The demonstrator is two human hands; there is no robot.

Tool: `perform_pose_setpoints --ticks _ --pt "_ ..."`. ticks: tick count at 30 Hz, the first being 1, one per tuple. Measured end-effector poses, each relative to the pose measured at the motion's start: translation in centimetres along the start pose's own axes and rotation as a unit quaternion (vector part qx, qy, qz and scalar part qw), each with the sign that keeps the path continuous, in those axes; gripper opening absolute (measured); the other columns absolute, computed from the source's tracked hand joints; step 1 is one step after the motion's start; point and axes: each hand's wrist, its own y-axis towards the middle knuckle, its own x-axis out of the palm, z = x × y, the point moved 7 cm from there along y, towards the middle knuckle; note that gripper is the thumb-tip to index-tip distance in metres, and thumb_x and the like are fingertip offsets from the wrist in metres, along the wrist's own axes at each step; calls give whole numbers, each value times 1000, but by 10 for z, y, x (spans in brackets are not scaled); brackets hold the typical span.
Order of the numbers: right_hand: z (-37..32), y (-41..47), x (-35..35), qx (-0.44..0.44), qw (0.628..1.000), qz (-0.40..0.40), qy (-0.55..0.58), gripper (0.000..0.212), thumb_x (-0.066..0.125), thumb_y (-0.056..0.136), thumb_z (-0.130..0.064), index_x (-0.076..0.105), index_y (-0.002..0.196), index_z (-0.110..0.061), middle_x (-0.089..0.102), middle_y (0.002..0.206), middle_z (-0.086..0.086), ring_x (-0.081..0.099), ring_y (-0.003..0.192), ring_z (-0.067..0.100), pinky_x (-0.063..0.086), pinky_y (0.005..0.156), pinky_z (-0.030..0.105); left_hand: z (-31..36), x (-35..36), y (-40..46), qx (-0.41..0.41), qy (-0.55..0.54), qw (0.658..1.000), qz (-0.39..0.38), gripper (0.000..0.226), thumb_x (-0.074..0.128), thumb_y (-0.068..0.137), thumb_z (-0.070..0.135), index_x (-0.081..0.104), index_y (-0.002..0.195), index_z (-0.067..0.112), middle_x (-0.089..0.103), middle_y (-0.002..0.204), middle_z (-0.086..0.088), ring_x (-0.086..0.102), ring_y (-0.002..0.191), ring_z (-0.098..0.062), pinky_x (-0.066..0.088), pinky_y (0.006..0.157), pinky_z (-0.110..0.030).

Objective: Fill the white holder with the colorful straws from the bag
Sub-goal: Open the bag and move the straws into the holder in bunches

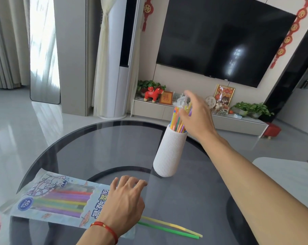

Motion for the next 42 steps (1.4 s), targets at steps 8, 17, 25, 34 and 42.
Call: perform_pose_setpoints --ticks 8,17,25,34,42 --pt "3 -22 0 -45 999 -24 -1 56 61 99 -18 50 152 -7 48 161 10 42 150 27 34 123 49 -11 -4 -6 51 39 992 -110 85 48 67 77 37 143 39 35 148 8 23 142 -20 17 119 -52" --pt "30 -184 61 -110 924 -367 -9 32 60 93 -50 66 119 -31 62 108 -17 62 98 6 56 90 38 -24 15 -21 54 153 949 -270 130 62 54 76 -14 151 34 14 160 -7 -1 151 -26 -9 111 -75" --pt "77 -256 83 -34 897 -440 -11 45 63 85 -74 48 118 -46 42 117 -27 42 119 -3 40 97 22 -15 -2 -11 70 102 982 -146 102 56 60 68 19 148 31 38 137 7 38 131 -20 12 115 -69" --pt "32 -245 107 -126 919 -371 -35 27 57 105 -44 53 119 -22 56 115 -7 54 104 15 48 91 35 2 4 -11 97 164 975 -117 101 55 53 64 35 143 21 43 132 1 43 123 -25 19 112 -70" --pt "25 -244 113 -62 942 -329 -29 28 50 107 -49 53 107 -21 65 93 -3 64 88 29 48 69 42 32 0 -14 158 286 944 -55 109 78 47 38 37 143 8 44 131 -12 46 119 -36 12 107 -79"
